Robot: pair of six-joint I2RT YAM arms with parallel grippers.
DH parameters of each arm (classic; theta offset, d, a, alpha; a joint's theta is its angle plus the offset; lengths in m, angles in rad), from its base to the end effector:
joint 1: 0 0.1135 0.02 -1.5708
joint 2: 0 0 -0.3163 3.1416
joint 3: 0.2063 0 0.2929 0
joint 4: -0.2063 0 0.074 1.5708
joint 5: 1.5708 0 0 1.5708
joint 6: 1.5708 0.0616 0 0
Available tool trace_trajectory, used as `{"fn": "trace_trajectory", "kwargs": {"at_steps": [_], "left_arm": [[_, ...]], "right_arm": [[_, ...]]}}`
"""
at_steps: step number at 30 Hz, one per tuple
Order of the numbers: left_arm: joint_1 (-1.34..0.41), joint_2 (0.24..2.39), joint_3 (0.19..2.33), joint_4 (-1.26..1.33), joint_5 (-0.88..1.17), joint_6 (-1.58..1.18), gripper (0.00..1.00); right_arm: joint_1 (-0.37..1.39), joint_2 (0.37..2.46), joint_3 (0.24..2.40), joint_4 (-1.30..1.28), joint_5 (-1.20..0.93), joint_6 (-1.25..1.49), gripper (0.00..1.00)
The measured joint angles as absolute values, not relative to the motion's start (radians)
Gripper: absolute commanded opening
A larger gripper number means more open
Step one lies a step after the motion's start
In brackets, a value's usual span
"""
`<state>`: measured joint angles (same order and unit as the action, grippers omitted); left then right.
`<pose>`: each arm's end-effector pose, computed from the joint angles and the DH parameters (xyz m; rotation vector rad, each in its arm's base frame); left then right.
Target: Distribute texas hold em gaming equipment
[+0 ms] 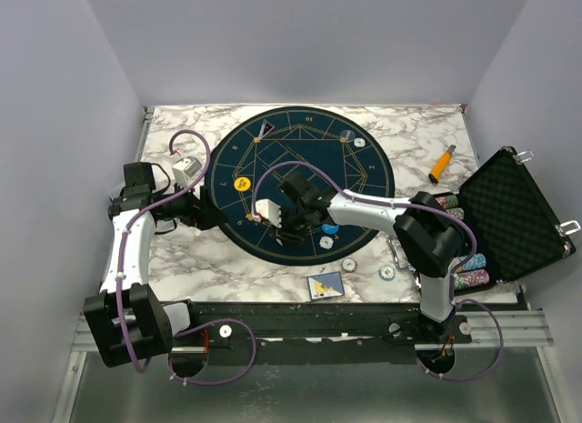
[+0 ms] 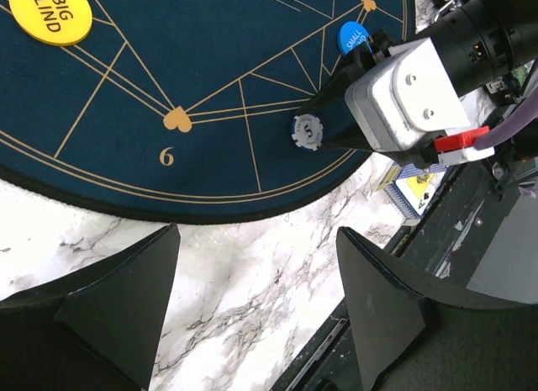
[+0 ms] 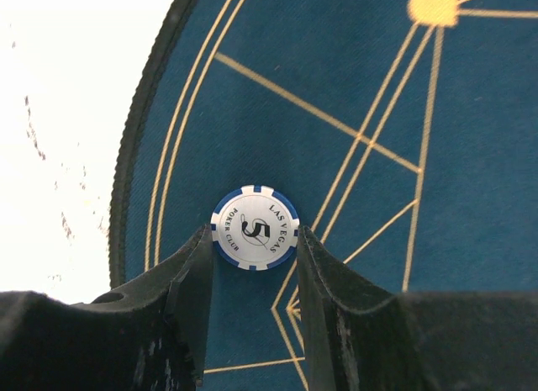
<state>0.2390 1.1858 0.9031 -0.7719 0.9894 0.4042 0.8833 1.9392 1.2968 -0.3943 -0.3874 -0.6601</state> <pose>0.2517 0.0083 0.2905 0.4928 2.1623 -0.9405 0.2778 0.3750 0.1721 -1.9094 1.7628 0.5849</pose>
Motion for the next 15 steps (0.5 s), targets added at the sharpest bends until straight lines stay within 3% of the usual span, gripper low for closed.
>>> {"fn": "trace_trajectory", "kwargs": {"at_steps": [15], "left_arm": [[0.283, 1.192, 0.909, -0.782, 1.024, 0.403, 0.77]], "right_arm": [[0.883, 2.11, 1.536, -0.234, -0.356, -0.522, 0.33]]}}
